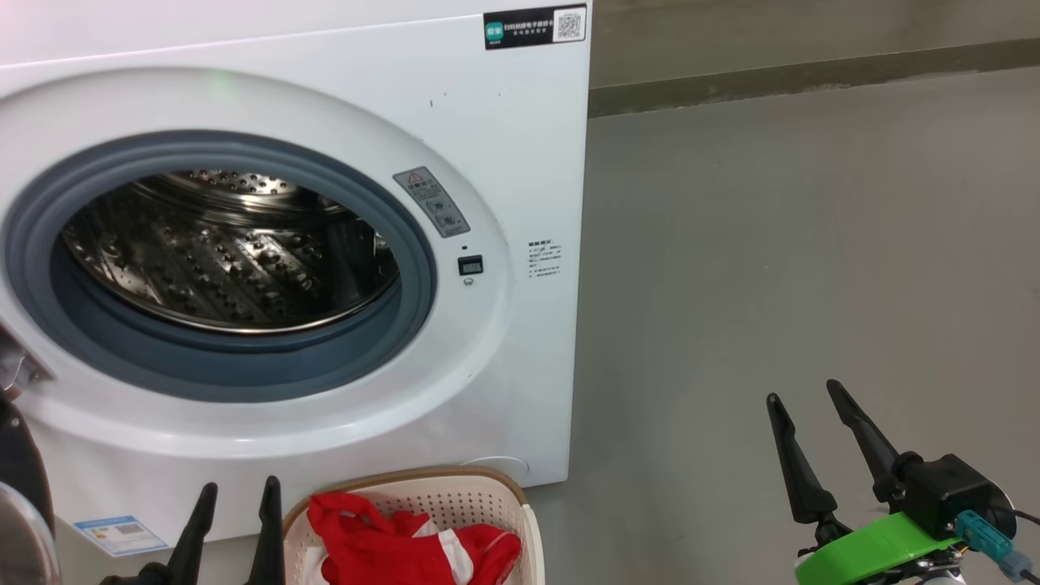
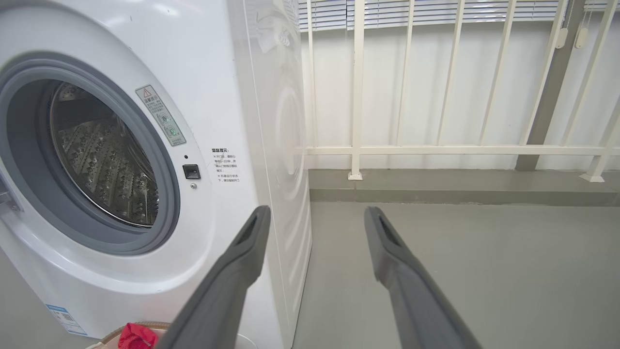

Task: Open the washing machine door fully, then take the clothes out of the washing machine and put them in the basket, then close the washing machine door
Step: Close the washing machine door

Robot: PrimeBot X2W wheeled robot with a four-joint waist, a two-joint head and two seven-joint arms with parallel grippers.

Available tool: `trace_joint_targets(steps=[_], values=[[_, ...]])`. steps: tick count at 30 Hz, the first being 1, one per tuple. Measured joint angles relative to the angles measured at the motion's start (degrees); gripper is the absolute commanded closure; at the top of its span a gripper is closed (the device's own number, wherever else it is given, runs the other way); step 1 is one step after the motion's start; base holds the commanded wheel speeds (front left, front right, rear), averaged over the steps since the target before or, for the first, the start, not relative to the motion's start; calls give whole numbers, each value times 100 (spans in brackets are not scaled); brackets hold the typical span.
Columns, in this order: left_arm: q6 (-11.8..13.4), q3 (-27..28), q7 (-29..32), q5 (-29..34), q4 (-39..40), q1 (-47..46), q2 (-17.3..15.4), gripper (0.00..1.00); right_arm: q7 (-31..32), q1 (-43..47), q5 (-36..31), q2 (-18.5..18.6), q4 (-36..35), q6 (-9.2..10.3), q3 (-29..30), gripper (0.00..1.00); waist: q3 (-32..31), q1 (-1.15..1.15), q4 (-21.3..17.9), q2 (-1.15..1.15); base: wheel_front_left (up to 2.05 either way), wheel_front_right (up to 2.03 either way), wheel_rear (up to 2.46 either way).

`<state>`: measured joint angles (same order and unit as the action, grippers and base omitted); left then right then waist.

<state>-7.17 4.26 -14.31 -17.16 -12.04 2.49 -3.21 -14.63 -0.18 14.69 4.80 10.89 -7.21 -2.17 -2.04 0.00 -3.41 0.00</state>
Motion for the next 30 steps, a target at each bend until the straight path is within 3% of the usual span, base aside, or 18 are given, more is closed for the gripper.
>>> trace_joint_targets(steps=[18,30], values=[[0,-75,0,35,20,2,-3,0,0,1,1,10,13,0,-18,0,-20,0,-1,0,-155,147,8],[0,-2,0,11,100,25,1,0,0,2,1,14,16,0,-19,0,24,0,29,0,-34,34,0]])
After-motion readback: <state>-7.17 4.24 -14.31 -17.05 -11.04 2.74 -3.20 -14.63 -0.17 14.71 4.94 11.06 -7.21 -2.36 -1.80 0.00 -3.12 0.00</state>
